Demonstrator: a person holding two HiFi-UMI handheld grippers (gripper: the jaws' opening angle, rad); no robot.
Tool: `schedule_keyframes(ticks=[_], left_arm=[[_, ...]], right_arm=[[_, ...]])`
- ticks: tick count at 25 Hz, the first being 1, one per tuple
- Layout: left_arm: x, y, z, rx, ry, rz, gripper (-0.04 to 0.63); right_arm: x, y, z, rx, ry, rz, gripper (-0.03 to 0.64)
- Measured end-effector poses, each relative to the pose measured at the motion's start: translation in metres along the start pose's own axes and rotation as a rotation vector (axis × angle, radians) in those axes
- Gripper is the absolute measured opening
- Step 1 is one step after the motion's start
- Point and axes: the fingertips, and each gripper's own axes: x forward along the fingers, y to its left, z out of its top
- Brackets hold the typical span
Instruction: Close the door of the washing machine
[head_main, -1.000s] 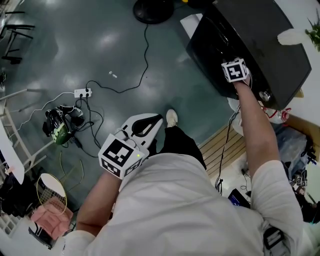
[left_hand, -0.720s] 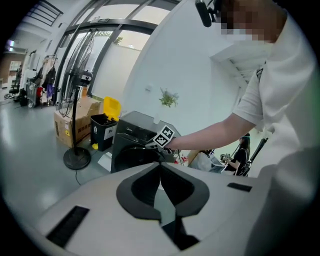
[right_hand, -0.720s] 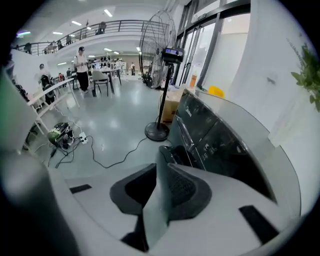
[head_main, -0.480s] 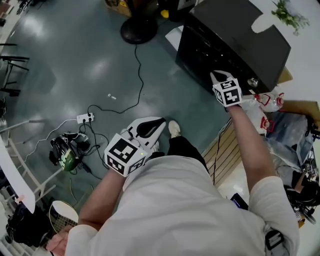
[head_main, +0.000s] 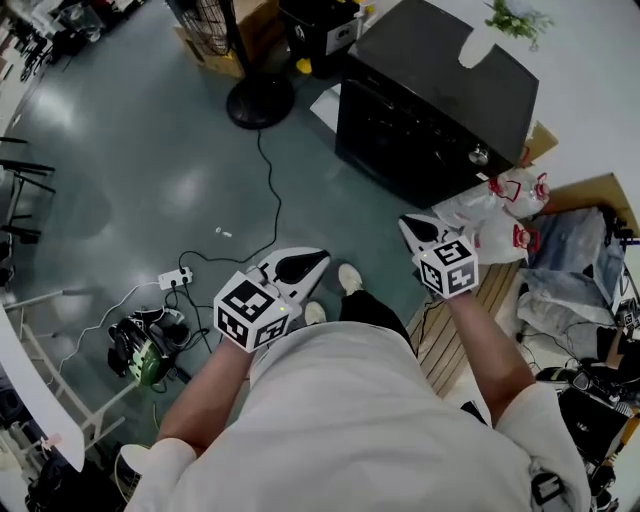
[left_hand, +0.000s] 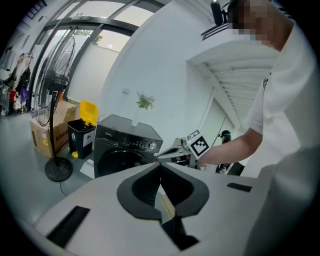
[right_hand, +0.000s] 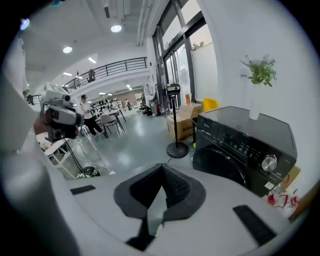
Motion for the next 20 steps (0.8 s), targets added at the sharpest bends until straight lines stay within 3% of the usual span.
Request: schedule_keyframes(ticks=[8, 20], left_arm=[[-0.015, -0.034, -0.013, 0.037, -0.004, -0.061, 0.018], [-0.048, -0.065, -0.024, 0.069, -0.025, -0.052, 0.018]], right_arm=[[-0.071, 0.072, -0.009, 0.111, -0.133, 0.008, 0.009], [-0.113, 0.140, -0.012, 0.054, -0.183, 0.061, 0.009]])
